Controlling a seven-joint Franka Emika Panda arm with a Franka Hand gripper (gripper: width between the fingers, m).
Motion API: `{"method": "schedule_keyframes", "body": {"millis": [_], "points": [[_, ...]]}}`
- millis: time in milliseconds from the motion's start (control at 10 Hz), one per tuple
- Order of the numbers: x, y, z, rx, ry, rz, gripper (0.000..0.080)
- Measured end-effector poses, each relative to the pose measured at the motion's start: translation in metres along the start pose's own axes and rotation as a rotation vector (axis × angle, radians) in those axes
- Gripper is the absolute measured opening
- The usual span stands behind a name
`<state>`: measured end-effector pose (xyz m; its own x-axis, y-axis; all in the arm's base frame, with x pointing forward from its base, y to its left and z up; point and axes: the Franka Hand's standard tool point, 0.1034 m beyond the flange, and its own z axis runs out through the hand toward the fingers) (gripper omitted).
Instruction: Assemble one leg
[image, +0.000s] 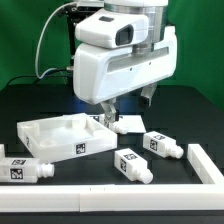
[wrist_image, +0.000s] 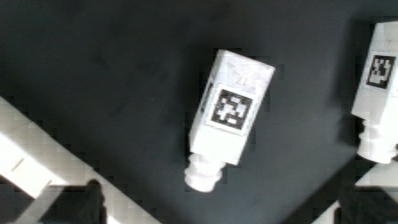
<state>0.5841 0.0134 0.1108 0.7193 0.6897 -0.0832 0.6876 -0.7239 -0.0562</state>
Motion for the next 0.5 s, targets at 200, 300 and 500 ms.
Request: {"method": "schedule_keyframes", "body": {"millis": [200, 300, 500], "points": [[-0.003, 0.004, 0.021, -0.007, 0.019, 0.031, 0.0650], [-0.002, 0.004, 0.035, -0.004, 0.030, 0.063, 0.0650], [0.000, 0.015, 0.061, -0.038, 0.087, 0.098, 0.0650]]}}
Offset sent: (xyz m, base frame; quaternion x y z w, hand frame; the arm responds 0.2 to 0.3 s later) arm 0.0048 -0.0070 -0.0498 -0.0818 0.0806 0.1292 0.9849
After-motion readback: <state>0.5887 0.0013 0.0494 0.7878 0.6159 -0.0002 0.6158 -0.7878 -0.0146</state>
